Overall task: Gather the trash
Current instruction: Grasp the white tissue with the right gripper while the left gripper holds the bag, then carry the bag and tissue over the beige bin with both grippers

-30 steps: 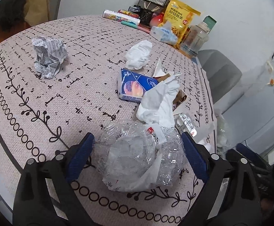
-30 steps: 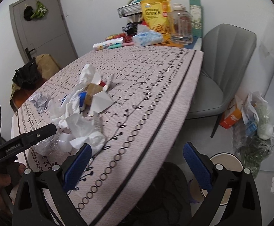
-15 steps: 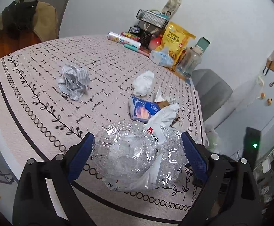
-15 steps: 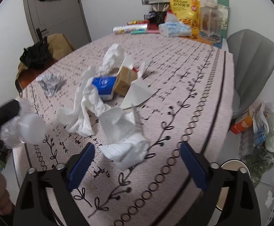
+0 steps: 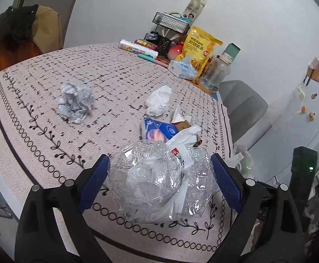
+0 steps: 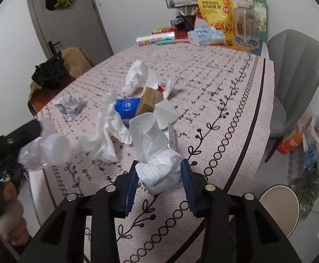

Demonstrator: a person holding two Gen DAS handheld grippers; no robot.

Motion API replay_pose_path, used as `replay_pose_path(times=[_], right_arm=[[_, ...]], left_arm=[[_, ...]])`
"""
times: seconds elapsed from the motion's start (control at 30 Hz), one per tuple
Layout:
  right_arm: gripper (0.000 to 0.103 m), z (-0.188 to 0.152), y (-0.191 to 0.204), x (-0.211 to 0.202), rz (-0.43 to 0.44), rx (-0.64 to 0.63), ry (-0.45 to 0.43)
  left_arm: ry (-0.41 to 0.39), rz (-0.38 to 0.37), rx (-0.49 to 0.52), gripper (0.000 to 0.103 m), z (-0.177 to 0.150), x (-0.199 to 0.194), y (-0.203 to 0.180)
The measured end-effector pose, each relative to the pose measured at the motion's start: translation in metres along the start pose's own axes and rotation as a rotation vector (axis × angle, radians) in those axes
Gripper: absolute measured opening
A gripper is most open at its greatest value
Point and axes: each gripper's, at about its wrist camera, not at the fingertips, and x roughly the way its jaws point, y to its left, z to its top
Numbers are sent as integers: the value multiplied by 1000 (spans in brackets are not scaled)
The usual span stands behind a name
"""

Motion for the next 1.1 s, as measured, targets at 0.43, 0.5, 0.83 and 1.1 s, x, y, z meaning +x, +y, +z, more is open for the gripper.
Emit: replay_pose_path(times=[0.43, 0.5, 0.83, 1.1], right_arm=[[39, 9, -74, -45, -81, 129, -127], [39, 6, -93, -53, -114, 161, -141], [39, -18, -166, -81, -228, 281, -141], [41, -40, -215, -96, -290, 349, -137]], left_arm=[[16, -30, 111, 91, 16, 29, -64], [26, -48, 134, 91, 17, 36, -79], [59, -120, 260, 91, 19, 60, -156], [100, -157, 302, 91, 15, 90, -209]])
